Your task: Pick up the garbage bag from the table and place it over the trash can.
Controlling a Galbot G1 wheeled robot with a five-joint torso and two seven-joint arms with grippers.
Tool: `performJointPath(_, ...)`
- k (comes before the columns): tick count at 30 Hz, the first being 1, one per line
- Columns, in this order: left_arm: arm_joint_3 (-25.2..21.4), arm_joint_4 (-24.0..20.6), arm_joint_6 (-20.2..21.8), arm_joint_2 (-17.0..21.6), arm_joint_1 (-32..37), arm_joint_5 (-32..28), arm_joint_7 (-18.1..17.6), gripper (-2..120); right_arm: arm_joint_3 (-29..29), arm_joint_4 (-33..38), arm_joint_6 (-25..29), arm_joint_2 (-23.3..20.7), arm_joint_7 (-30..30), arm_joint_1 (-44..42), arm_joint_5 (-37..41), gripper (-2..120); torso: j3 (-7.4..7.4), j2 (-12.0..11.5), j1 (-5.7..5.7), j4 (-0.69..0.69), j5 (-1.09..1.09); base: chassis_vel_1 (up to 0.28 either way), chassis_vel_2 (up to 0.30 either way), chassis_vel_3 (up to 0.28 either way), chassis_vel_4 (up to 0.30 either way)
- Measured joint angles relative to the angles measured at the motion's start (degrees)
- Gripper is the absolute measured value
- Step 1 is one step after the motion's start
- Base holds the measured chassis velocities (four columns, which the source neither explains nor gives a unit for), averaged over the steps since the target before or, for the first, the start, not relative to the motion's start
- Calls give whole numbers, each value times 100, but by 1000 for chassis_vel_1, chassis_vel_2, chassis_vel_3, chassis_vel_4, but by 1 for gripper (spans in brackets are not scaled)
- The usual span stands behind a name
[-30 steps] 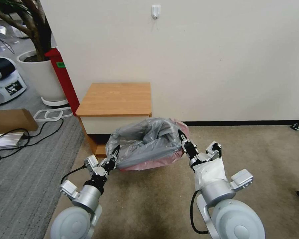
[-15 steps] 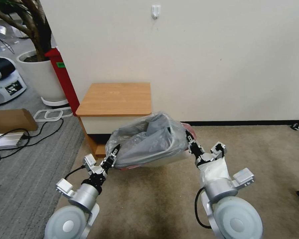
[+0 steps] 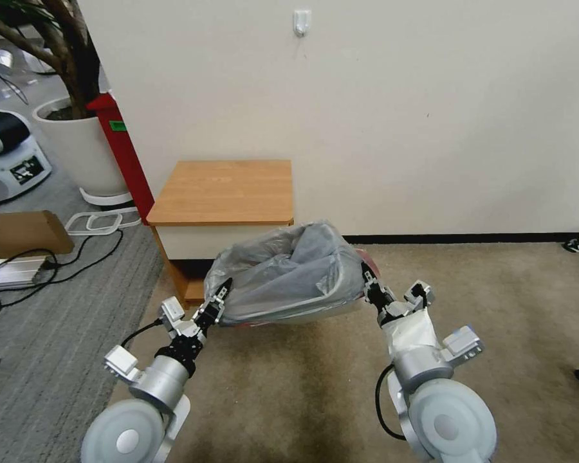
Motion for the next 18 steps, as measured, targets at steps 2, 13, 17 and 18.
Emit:
performJointPath(2,-2,59,-14,18,-37,49,-59,7,-10,60,-14,-7,-25,-52,6,22,0,0,0,0,0,0,0,0,0)
performJointPath(13,214,462,-23,540,-348,1417,-613,7,390,870,98,-371,-125,-243,715,63,0,0,0,-2,-2,0,0,0,0)
performJointPath(17,387,131,240,955,-232,2063,-702,7,391,919,0,-1264,-796,124,-95,77,0,0,0,1,3,0,0,0,0)
performJointPath(18,441,2,350,1124,-187,2212,-769,7,281,944,-140,-1639,-1069,224,-573,83,0,0,0,1,2,0,0,0,0)
